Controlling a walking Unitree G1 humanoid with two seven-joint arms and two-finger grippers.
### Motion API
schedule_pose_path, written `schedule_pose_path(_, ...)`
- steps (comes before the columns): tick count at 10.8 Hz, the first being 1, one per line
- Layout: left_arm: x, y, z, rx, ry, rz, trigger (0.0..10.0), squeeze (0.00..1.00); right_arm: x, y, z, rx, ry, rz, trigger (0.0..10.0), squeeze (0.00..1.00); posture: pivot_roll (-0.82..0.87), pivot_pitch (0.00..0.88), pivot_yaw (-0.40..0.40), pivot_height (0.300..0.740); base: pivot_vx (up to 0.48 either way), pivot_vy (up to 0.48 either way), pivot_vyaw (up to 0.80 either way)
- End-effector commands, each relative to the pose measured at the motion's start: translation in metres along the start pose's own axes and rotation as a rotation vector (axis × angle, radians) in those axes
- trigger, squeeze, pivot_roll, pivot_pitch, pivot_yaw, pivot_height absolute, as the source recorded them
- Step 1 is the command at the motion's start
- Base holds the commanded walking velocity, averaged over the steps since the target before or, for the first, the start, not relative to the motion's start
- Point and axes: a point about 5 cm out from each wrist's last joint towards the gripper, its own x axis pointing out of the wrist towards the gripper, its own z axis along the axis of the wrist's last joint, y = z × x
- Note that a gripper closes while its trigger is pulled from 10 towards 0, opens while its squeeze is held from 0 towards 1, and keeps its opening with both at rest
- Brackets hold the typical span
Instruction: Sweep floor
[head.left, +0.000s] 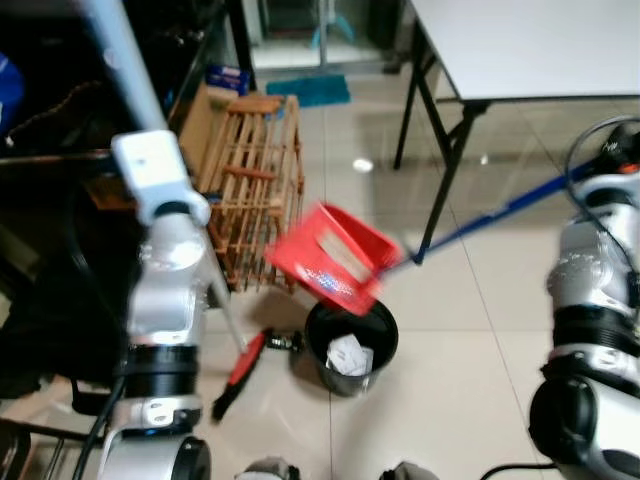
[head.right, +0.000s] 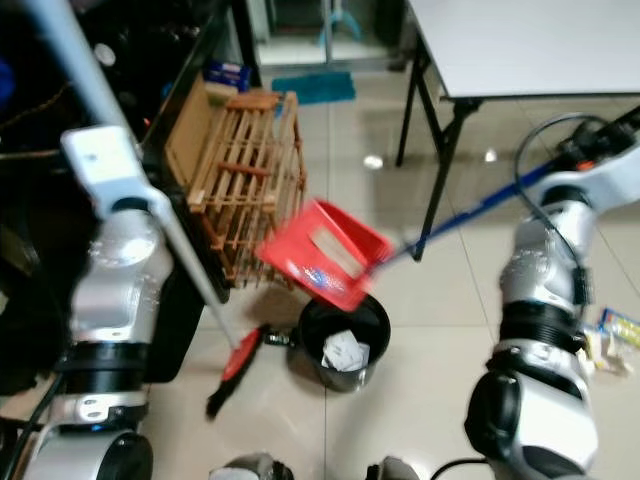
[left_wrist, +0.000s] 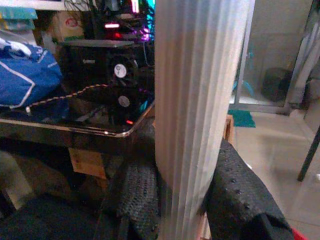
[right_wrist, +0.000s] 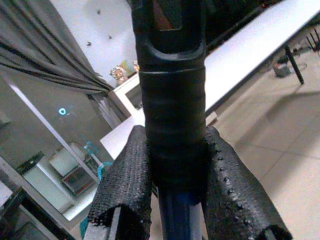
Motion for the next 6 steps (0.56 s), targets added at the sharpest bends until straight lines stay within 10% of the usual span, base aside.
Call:
schedule_pose_path(1,-0.0002,-0.0003,0.0095,-0.031,-0.040,-0.015,10.0,0.00,0.0022,0.0127,0.0080,0.056,-0.041,0.027,10.0,0.00,0.00,0.064,0.051,0.740,0.000,0.000,0.00)
schedule_pose_path(6,-0.0018,-0.0026,0.0050,-0.031,-0.019,-0.037,10.0,0.00,0.0015,0.0125,0.0071,0.054,-0.039,0.025,10.0,0.00,0.00,0.067,0.053,0.740,0.000,0.000,0.00)
